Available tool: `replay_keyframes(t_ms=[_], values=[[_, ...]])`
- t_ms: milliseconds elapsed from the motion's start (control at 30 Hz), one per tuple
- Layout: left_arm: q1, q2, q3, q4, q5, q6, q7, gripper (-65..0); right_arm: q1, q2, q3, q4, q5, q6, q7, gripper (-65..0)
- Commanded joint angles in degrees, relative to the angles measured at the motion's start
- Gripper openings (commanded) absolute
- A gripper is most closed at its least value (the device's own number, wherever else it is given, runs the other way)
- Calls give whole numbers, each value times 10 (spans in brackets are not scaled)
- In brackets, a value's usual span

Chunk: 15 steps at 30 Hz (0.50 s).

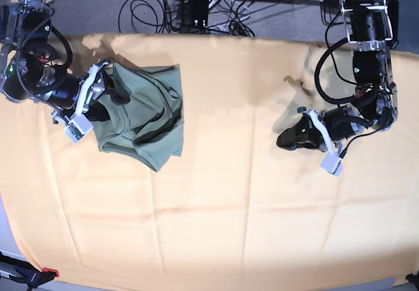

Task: Fold the T-shirt properly

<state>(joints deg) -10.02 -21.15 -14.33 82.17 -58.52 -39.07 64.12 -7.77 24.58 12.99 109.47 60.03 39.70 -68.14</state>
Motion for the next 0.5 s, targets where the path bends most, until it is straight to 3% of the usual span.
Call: replay_keyframes(t_ms=[0,267,467], values=[[-11,-7,-3,9,-16,-4,-11,-650,7,8,4,8,17,3,10,-308],[-11,-7,-3,9,-16,-4,-11,-650,6,9,5,113,41,3,3,-308],[-11,-8,-3,9,-15,-4,-11,-650,-26,8,5,119,38,3,-7,-308]])
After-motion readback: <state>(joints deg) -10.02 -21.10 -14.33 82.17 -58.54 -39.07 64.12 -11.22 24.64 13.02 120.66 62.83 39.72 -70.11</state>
